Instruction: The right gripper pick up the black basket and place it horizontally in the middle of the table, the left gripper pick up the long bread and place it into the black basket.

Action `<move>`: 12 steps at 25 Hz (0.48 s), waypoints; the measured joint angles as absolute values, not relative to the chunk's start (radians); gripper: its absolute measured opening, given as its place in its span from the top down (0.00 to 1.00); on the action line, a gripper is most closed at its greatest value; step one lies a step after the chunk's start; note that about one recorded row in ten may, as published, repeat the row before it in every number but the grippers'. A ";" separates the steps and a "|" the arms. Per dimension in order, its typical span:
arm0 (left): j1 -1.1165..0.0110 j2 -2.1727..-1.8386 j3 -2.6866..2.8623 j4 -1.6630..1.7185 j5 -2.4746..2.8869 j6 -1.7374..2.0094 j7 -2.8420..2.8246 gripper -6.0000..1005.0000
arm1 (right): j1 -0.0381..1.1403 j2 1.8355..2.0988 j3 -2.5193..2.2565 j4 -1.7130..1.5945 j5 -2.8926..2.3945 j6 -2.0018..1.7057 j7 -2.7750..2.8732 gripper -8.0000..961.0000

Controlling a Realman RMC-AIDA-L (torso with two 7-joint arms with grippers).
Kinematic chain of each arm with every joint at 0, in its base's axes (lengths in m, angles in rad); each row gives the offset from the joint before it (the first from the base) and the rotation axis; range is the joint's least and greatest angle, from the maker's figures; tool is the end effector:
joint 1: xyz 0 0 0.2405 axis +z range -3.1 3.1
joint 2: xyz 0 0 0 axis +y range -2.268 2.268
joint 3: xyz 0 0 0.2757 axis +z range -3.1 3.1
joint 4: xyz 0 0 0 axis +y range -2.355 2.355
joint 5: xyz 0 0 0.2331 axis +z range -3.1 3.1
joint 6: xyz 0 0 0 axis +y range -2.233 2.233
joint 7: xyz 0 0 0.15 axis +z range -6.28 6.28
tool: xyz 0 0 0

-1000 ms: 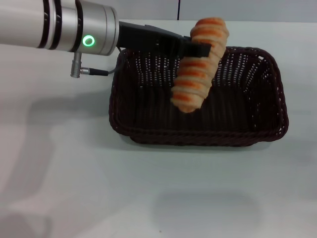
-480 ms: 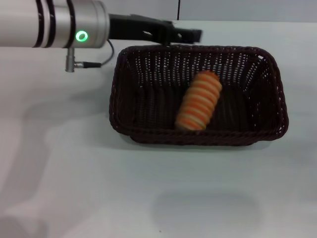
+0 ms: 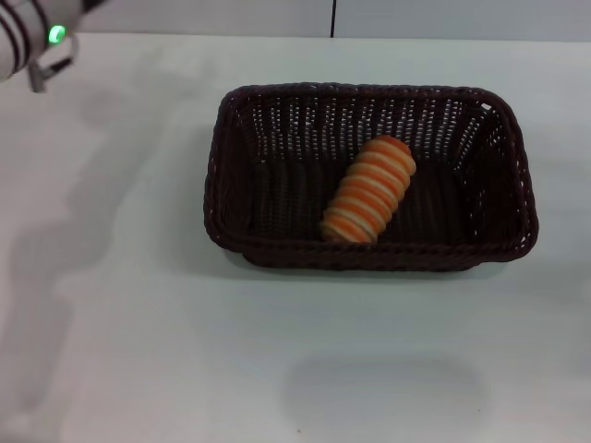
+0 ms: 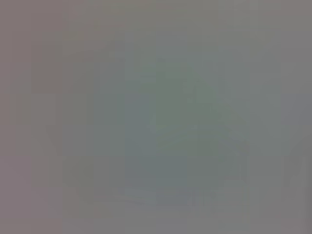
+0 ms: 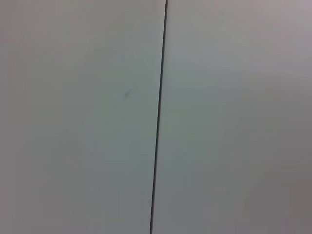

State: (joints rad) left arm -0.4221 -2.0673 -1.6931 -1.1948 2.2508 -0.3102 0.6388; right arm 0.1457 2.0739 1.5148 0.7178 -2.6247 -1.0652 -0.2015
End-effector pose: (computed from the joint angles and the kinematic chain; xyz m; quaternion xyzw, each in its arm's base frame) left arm -0.2163 0.4709 0.0360 -0.7679 -0.3097 -0.1978 0.5246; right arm 0.3547 0.3454 0.0754 -0.5273 0.1486 0.2860 0.7862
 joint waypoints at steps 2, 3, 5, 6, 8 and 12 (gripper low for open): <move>-0.396 -2.065 -1.643 -1.137 2.254 -0.092 0.646 0.14 | 0.146 2.074 1.515 0.718 -2.625 -1.063 -0.201 0.61; -0.386 -2.064 -1.616 -1.104 2.255 0.032 0.648 0.14 | 0.146 2.074 1.515 0.718 -2.625 -1.062 -0.201 0.61; -0.378 -2.064 -1.563 -1.027 2.255 0.248 0.640 0.14 | 0.146 2.074 1.515 0.718 -2.625 -1.058 -0.202 0.61; -0.378 -2.064 -1.535 -0.977 2.256 0.366 0.618 0.14 | 0.146 2.075 1.515 0.718 -2.624 -1.057 -0.202 0.61; -0.383 -2.060 -1.482 -0.891 2.262 0.522 0.536 0.14 | 0.146 2.075 1.515 0.718 -2.624 -1.057 -0.202 0.61; -0.402 -2.051 -1.430 -0.724 2.388 0.718 0.191 0.14 | 0.146 2.075 1.515 0.716 -2.619 -1.057 -0.201 0.61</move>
State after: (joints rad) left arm -0.4019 -2.0508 -1.4297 -0.7236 2.3880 0.7179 0.1913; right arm 0.1462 2.0755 1.5154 0.7161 -2.6190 -1.0568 -0.2012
